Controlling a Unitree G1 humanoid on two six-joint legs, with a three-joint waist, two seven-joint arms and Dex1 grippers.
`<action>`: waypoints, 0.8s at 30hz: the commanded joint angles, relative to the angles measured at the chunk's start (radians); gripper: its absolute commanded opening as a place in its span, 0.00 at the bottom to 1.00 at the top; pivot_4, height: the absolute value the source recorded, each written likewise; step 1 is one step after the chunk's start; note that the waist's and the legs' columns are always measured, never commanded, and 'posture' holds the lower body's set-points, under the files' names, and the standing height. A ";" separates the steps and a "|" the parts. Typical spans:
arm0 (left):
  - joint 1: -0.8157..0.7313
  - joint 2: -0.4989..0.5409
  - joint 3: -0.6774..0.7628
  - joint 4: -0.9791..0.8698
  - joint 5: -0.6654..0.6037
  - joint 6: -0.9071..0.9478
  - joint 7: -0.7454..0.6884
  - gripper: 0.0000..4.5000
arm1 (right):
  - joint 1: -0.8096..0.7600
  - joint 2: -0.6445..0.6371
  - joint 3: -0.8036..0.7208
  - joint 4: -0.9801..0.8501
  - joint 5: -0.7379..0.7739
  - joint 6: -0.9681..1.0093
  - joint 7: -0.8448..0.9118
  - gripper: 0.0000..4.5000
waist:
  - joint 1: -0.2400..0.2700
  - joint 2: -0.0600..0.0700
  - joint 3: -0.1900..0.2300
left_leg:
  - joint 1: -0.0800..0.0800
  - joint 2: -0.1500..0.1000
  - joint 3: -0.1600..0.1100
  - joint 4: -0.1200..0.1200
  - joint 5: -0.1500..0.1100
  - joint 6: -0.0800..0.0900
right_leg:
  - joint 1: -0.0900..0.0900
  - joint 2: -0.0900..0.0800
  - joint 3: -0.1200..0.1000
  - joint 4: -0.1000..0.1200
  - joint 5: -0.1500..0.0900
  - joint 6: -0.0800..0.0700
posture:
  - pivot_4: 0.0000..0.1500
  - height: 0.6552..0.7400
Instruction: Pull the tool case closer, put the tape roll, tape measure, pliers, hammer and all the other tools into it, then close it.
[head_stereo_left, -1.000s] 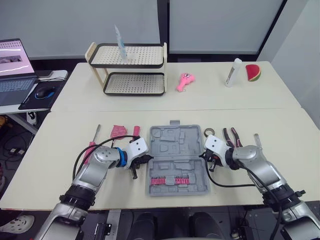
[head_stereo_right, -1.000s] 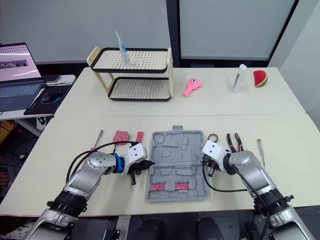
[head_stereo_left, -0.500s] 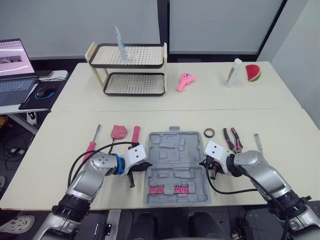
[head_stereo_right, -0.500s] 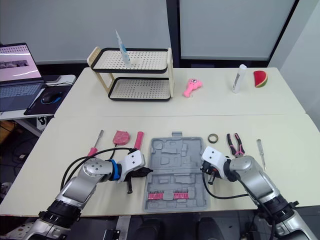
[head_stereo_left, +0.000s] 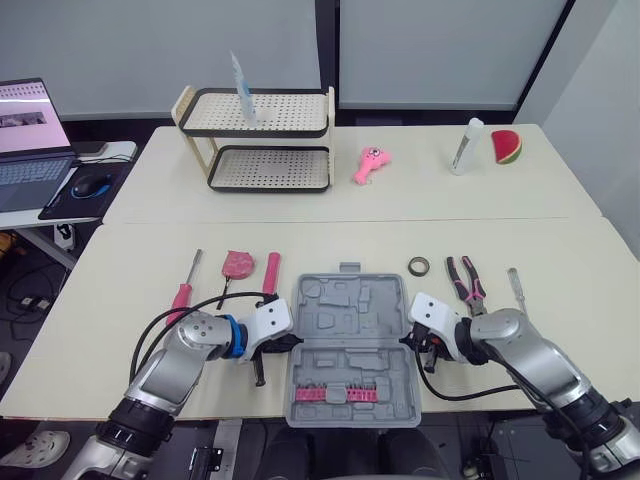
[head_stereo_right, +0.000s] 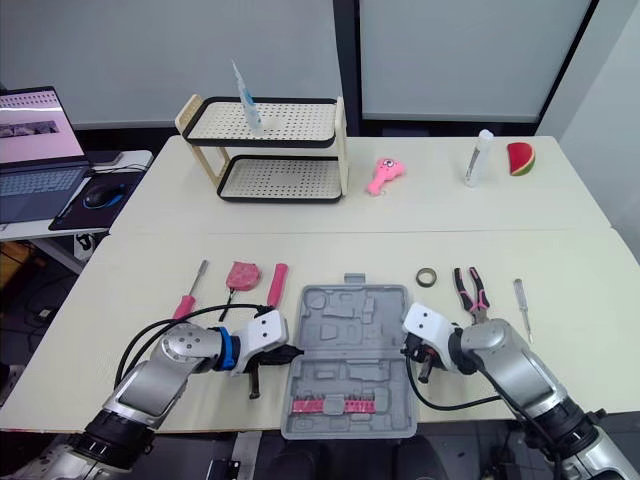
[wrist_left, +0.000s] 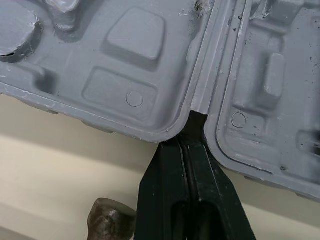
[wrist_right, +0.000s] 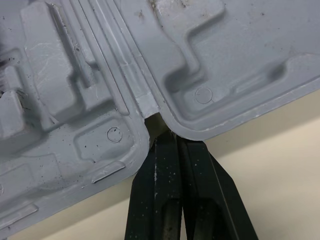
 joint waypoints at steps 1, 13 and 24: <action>0.030 0.003 -0.053 -0.024 -0.018 0.017 -0.037 0.00 | 0.006 0.001 0.022 -0.050 0.037 -0.001 0.022 0.00 | 0.000 0.000 0.000 | 0.000 0.000 0.000 0.000 0.000 0.000 | 0.000 0.000 0.000 0.000 0.000 0.000 | 1.00 0.95; 0.053 0.020 -0.062 -0.049 -0.021 0.031 -0.041 0.00 | 0.007 -0.015 0.040 -0.057 0.057 0.009 0.025 0.00 | 0.000 0.000 0.000 | 0.000 0.000 0.000 0.000 0.000 0.000 | 0.000 0.000 0.000 0.000 0.000 0.000 | 1.00 0.95; 0.058 0.032 -0.070 -0.054 -0.026 0.032 -0.051 0.00 | 0.015 -0.034 0.053 -0.074 0.073 0.023 0.027 0.00 | 0.001 0.000 0.000 | 0.001 0.000 0.000 0.000 0.000 0.000 | 0.001 0.000 0.000 0.000 0.000 0.000 | 1.00 0.95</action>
